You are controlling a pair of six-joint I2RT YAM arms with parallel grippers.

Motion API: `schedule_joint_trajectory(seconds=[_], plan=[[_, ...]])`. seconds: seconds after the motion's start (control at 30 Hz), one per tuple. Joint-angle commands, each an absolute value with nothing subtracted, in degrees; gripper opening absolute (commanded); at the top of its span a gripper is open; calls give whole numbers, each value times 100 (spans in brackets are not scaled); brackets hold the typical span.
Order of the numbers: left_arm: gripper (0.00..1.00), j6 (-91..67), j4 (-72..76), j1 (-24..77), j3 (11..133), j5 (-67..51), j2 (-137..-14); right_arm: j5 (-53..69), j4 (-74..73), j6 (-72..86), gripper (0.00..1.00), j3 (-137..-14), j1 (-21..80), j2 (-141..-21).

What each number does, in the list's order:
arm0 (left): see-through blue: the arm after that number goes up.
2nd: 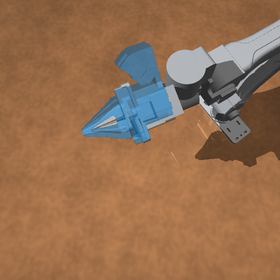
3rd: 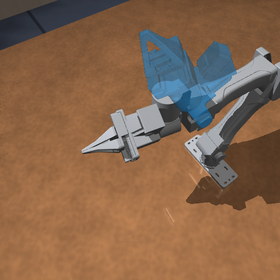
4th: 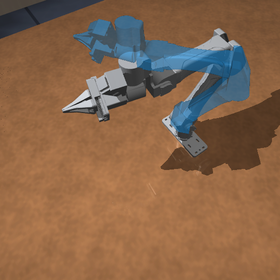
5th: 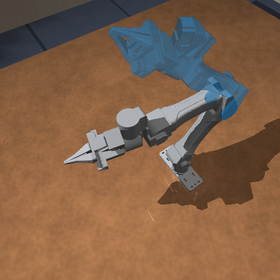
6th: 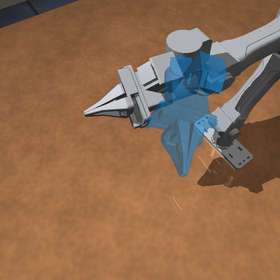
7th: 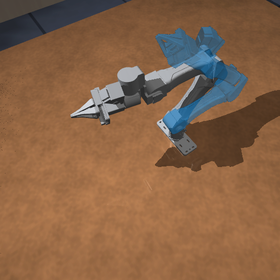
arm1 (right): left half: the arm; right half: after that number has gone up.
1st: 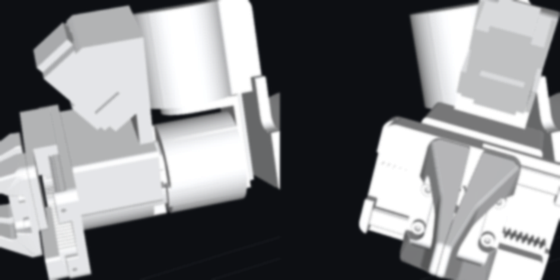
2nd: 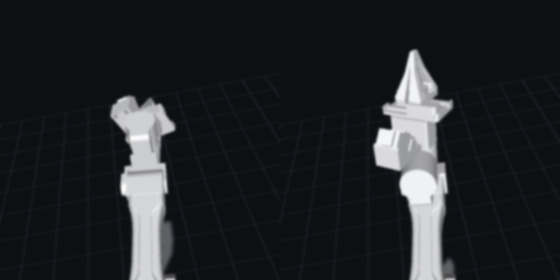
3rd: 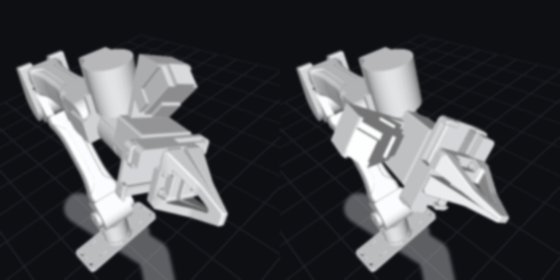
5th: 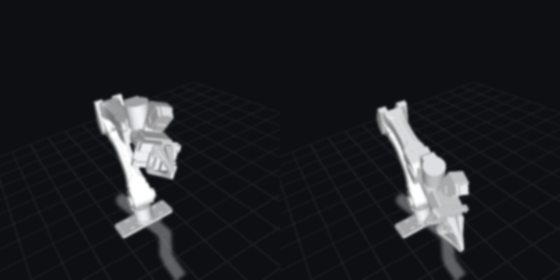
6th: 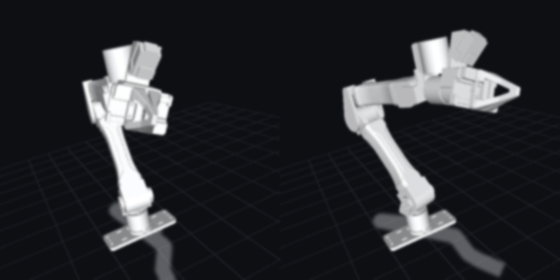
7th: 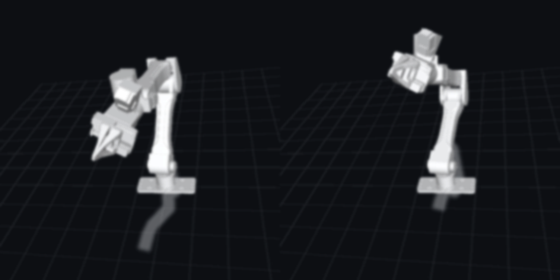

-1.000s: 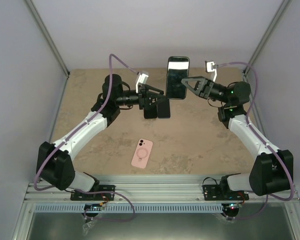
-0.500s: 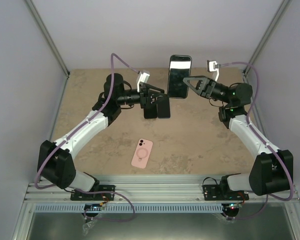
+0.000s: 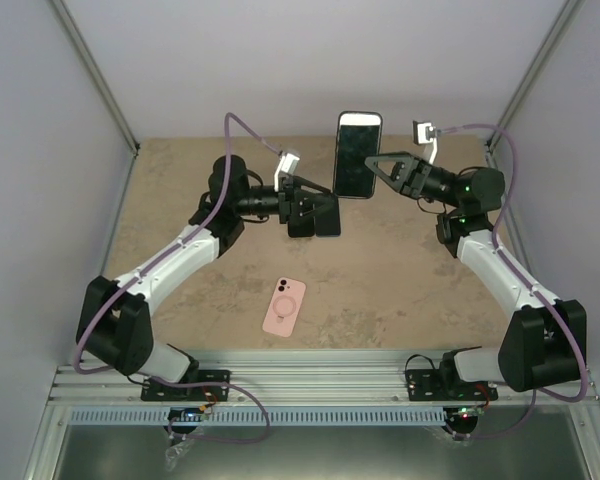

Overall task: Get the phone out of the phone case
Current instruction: Remove the phone case from the phone.

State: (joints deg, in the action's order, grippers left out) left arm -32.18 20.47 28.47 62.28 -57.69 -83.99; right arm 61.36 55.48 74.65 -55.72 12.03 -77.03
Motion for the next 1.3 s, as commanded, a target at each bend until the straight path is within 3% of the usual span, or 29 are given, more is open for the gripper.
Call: schedule_joint_trajectory(seconds=[0.0,0.17,0.37,1.0,1.13,1.27], plan=[[67,-4259,3896,2854,5938,-6709,-8071,6092,5482,7105,1,-5628,1200,-7528],[65,-4330,3942,2856,5996,-6517,-8072,6083,5379,7043,0,-5625,1196,-7501],[57,-3223,2124,2852,6525,-5794,-8179,6090,5353,7052,0,-5634,1199,-7492],[52,-2690,1306,2856,6564,-5173,-8262,6091,5618,7259,1,-5644,1205,-7523],[56,-3027,1876,2856,6466,-5631,-8214,6076,5511,7119,1,-5640,1200,-7532],[60,-4307,3792,2856,5994,-6332,-8159,6048,5382,7048,1,-5645,1202,-7539]])
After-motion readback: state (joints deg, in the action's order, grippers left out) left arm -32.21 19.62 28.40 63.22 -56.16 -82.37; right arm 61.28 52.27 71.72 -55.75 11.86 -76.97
